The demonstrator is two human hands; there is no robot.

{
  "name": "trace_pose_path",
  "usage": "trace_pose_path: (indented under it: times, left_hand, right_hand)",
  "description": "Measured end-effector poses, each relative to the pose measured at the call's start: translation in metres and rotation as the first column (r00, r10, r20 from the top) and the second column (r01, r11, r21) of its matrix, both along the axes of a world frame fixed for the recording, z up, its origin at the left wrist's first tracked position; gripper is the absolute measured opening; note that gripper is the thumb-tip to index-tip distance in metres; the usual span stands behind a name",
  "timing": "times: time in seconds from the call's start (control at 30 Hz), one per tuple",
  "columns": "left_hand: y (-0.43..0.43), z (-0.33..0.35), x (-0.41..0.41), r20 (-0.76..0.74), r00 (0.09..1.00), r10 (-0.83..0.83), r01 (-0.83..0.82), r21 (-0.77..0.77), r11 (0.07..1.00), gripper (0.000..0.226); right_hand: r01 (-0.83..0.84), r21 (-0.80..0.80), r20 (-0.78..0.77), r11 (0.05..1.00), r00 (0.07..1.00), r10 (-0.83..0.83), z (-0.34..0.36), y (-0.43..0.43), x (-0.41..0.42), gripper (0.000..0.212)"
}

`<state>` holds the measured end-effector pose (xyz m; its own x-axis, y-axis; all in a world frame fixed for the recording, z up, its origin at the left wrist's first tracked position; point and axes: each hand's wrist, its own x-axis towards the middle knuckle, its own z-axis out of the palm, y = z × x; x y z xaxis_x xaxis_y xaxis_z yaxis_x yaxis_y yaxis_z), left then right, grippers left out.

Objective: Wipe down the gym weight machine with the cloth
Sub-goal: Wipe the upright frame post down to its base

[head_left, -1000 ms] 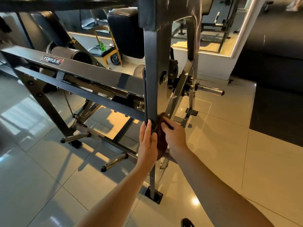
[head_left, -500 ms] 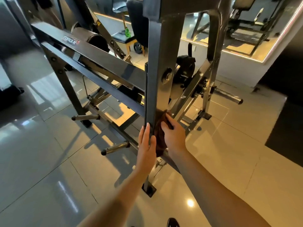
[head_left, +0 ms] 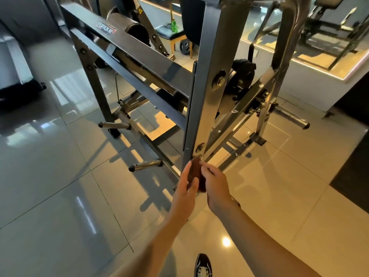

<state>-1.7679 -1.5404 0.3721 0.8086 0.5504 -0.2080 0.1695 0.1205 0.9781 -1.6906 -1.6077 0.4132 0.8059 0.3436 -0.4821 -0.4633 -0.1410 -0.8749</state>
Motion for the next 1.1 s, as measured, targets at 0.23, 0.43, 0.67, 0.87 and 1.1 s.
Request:
trace_pose_path:
  times: [0.23, 0.43, 0.67, 0.87, 1.1]
  left_hand:
    - [0.019, -0.030, -0.026, -0.060, 0.992, 0.110, -0.094, 0.219, 0.971, 0.041]
    - [0.044, -0.011, 0.012, 0.163, 0.978, 0.128, -0.167, 0.258, 0.952, 0.044]
    - [0.036, -0.028, 0.046, 0.059, 0.990, 0.127, -0.140, 0.402, 0.905, 0.049]
    - [0.047, -0.040, 0.038, -0.081, 0.983, 0.162, -0.132, 0.289, 0.948, 0.048]
    - [0.025, -0.020, 0.051, 0.089, 0.956, 0.280, -0.294, 0.329, 0.897, 0.046]
  right_hand:
    - [-0.119, -0.239, 0.247, 0.964, 0.952, 0.179, -0.029, -0.014, -0.019, 0.023]
    - [0.010, -0.220, 0.355, 0.975, 0.932, 0.071, -0.032, -0.016, 0.006, 0.026]
    - [-0.115, -0.173, 0.331, 0.978, 0.929, 0.168, -0.033, 0.013, 0.022, 0.029]
    - [-0.074, -0.230, 0.326, 0.970, 0.934, 0.148, -0.042, 0.005, 0.020, 0.028]
    - [-0.167, -0.049, 0.287, 0.985, 0.942, 0.174, -0.046, 0.017, 0.030, 0.029]
